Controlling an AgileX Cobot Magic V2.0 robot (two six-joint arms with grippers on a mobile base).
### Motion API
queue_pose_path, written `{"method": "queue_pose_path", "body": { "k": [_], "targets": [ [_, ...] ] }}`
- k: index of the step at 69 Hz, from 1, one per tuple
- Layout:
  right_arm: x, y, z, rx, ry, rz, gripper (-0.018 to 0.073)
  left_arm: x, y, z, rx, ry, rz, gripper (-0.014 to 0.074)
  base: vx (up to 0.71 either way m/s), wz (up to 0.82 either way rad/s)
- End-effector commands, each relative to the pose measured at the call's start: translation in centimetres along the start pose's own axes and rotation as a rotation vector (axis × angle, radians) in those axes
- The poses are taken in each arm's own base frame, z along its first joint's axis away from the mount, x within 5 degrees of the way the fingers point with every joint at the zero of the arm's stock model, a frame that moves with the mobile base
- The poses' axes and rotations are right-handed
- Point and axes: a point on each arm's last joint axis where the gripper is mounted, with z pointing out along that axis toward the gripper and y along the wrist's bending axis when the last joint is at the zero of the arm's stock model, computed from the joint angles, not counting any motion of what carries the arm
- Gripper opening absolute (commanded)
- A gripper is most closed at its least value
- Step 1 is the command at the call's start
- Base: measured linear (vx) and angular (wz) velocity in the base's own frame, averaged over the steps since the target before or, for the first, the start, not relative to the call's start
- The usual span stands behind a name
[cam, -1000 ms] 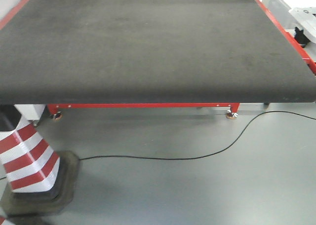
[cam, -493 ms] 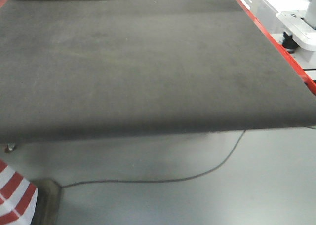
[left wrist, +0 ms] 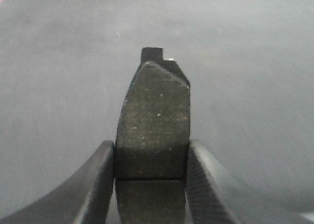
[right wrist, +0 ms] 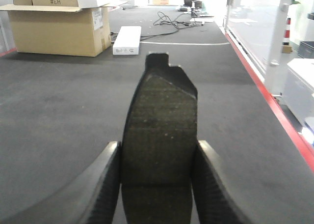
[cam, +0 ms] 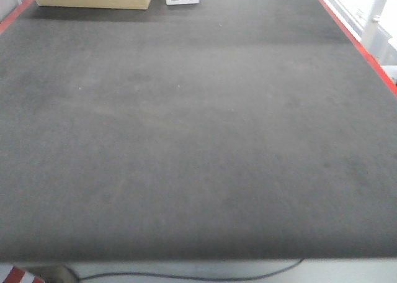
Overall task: Move and align brake pads A on conveyor
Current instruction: 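Turn and drive up to the black conveyor belt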
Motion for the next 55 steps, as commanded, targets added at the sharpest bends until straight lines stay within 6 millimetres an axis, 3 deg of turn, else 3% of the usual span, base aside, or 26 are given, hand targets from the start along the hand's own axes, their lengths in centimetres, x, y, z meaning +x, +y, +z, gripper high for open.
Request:
{"method": "queue_pose_path", "body": {
  "k": [1, 55],
  "targets": [
    [-1.63, -0.02, -0.14, 0.004, -0.111, -0.014, -0.0005, -1.68, -0.21, -0.47, 0.017, -0.115, -0.009, -0.0006, 0.38, 0.11],
    [-1.62, -0.02, -0.14, 0.004, -0.110, -0.014, -0.0005, -1.68, -0.21, -0.47, 0.017, -0.115, -0.009, -0.0006, 0.25, 0.05]
  ]
}}
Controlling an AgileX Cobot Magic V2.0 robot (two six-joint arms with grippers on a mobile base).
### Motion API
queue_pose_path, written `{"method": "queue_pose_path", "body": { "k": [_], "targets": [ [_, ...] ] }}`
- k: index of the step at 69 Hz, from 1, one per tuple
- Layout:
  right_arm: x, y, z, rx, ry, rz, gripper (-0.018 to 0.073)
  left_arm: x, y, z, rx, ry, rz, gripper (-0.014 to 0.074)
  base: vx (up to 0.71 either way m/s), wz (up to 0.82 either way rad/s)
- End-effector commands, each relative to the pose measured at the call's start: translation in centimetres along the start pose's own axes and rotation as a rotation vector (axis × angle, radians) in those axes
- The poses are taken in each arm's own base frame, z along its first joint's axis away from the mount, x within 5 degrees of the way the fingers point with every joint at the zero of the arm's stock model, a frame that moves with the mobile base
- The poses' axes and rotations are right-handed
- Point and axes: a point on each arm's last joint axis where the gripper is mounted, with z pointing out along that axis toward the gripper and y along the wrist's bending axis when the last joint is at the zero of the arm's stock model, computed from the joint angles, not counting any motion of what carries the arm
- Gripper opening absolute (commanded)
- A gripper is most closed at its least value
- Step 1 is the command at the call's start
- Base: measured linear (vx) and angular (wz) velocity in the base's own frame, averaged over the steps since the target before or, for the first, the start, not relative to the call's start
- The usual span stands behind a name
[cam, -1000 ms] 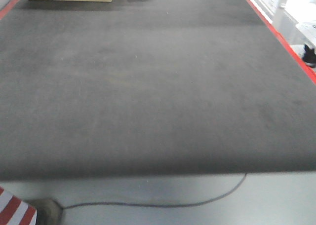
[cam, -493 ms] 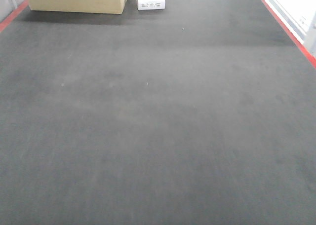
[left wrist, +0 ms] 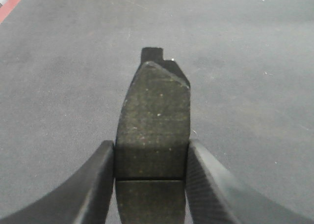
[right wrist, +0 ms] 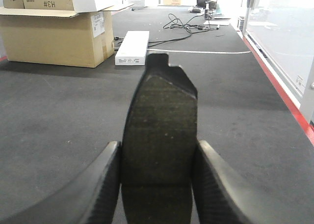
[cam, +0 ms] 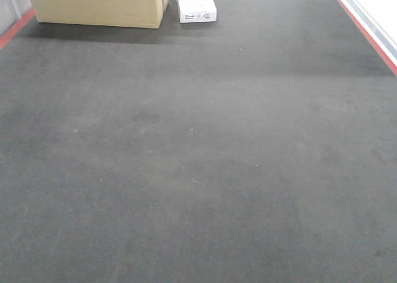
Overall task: Move and align brake pads A on conveyor
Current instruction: 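Turn and drive up to the black conveyor belt, then lower the left gripper to the belt and release its brake pad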
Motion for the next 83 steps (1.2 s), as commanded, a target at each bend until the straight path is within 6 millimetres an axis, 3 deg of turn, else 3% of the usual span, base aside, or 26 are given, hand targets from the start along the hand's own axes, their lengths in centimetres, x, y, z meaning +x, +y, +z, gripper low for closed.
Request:
{"method": "queue_pose_path", "body": {
  "k": [1, 54, 64, 75, 83],
  "targets": [
    [-1.6, 0.0, -0.1, 0.004, -0.110, -0.014, -0.0005, -1.7, -0.2, -0.5, 0.017, -0.117, -0.009, -0.0006, 0.05, 0.03],
    [-1.6, 0.0, -0.1, 0.004, -0.110, -0.014, -0.0005, -1.8, -0.2, -0.5, 0.018, -0.128, -0.009, -0.0006, 0.01, 0.00],
    [-1.6, 0.0, -0.1, 0.004, -0.110, -0.014, -0.0005, -1.8, -0.2, -0.3, 0.020, -0.104, -0.090, -0.0006, 0.00, 0.00],
    [-1.6, 0.0, -0.1, 0.004, -0.110, -0.014, -0.0005, -4.4, -0.3, 1.8, -0.001, -0.018, -0.139, -0.0004, 0.00, 0.00],
    [-1.6, 0.0, -0.1, 0.004, -0.111, -0.014, -0.0005, -6.3, -0.5, 4.9, -0.023, 0.132, -0.114, -0.0001, 0.00, 0.00]
  ]
}}
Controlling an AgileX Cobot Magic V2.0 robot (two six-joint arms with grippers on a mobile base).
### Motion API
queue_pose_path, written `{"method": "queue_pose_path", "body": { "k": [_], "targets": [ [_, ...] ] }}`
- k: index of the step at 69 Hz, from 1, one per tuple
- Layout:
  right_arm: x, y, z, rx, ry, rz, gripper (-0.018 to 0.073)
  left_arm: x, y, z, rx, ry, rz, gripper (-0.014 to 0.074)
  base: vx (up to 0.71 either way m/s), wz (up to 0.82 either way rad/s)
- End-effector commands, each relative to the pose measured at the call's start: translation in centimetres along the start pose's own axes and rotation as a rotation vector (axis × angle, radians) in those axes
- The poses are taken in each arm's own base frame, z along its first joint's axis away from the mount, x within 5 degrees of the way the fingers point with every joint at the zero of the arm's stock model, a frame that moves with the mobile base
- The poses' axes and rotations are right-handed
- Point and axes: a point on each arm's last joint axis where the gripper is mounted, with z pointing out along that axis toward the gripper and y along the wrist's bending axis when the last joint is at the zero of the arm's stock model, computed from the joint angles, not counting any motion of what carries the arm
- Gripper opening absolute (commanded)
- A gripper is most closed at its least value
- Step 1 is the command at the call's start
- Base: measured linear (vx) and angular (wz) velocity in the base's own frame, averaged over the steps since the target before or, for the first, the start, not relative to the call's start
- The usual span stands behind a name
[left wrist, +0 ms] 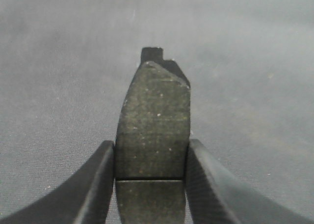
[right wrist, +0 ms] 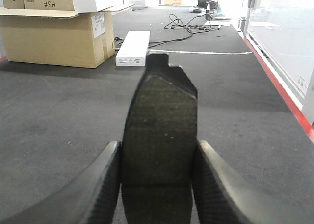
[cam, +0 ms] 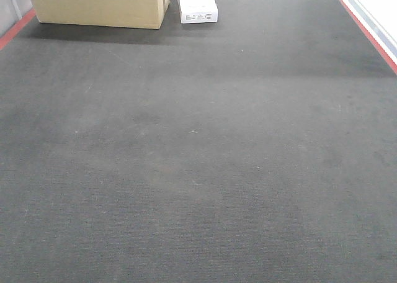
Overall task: Move and align brake pads A on conveyor
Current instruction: 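Lower the left gripper to the belt and release its brake pad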
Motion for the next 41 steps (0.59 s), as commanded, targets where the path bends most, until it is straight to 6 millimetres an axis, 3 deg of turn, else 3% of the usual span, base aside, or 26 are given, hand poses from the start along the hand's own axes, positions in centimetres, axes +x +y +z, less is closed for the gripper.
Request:
{"method": "queue_pose_path", "body": {
  "k": [1, 11, 20, 41],
  "targets": [
    [-1.6, 0.0, -0.1, 0.004, -0.111, -0.014, -0.0005, -3.4, -0.8, 1.8, 0.001, 0.007, 0.009, 0.0000, 0.00, 0.00],
    [-1.6, 0.0, -0.1, 0.004, -0.111, -0.014, -0.0005, -5.1, -1.1, 7.2, -0.035, 0.189, 0.007, 0.0001, 0.00, 0.00],
    [-1.6, 0.0, -0.1, 0.004, -0.111, -0.014, -0.0005, -5.5, -1.2, 11.7, -0.060, 0.302, 0.019, 0.0003, 0.00, 0.00],
    [-1.6, 0.0, -0.1, 0.004, -0.111, -0.014, -0.0005, -3.5, -0.7, 20.5, -0.091, 0.515, 0.059, 0.0048, 0.00, 0.00]
  ]
}}
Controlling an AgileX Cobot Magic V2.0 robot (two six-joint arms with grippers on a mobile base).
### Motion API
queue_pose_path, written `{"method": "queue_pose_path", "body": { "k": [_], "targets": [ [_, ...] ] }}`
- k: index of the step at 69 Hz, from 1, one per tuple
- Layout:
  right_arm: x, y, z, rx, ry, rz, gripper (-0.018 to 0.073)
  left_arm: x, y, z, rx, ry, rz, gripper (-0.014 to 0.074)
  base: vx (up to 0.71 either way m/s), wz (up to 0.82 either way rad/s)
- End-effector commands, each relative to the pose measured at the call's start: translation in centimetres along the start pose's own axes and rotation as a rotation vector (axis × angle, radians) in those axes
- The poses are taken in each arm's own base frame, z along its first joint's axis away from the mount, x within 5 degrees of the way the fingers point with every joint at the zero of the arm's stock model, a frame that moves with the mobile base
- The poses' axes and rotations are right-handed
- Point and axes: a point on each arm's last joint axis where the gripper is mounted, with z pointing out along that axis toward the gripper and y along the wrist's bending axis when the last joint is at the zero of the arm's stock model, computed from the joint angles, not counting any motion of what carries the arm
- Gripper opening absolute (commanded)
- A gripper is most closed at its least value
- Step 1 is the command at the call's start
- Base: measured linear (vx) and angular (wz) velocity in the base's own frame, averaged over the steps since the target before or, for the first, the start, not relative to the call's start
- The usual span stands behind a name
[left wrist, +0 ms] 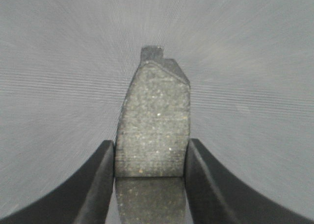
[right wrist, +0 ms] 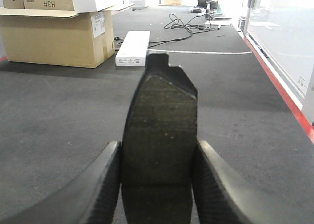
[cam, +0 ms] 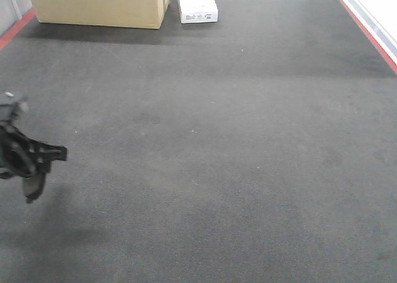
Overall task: Move and align brake pads A on conveyor
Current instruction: 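Lower the left gripper to the belt and release its brake pad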
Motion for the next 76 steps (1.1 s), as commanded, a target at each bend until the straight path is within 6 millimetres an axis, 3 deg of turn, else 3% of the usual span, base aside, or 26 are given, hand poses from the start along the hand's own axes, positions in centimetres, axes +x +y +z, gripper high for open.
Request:
{"method": "queue_pose_path", "body": {
  "k": [1, 13, 21, 37, 49, 60, 70, 76],
  "targets": [
    [-1.6, 0.0, -0.1, 0.004, -0.111, -0.014, -0.0005, -1.9, -0.5, 0.6, 0.012, -0.057, 0.041, 0.0053, 0.00, 0.00],
    [-1.6, 0.0, -0.1, 0.004, -0.111, -0.014, -0.0005, -2.4, -0.6, 3.9, 0.000, 0.017, 0.096, 0.0129, 0.00, 0.00],
    [-1.6, 0.0, -0.1, 0.004, -0.111, -0.014, -0.0005, -2.7, -0.7, 5.2, 0.000, 0.053, 0.105, 0.0234, 0.00, 0.00],
    [-1.6, 0.0, -0.1, 0.004, -0.110, -0.014, -0.0005, -3.8, -0.9, 4.1, 0.000, 0.065, 0.109, 0.0485, 0.00, 0.00],
    [-1.6, 0.0, -0.1, 0.004, -0.110, -0.014, -0.0005, -4.3, -1.0, 0.2, 0.008, 0.006, 0.110, 0.0525, 0.00, 0.00],
    [-1.6, 0.0, -0.1, 0.004, -0.110, -0.014, -0.0005, -4.0, -1.0, -5.8, 0.025, -0.121, 0.114, 0.0524, 0.00, 0.00],
    [-1.6, 0.0, -0.1, 0.004, -0.110, -0.014, -0.0005, -2.3, -0.7, -12.0, 0.046, -0.305, 0.116, 0.0524, 0.00, 0.00],
    [-1.6, 0.0, -0.1, 0.004, -0.110, -0.014, -0.0005, -0.8, -0.4, -14.2, 0.057, -0.397, 0.116, 0.0524, 0.00, 0.00]
  ]
}}
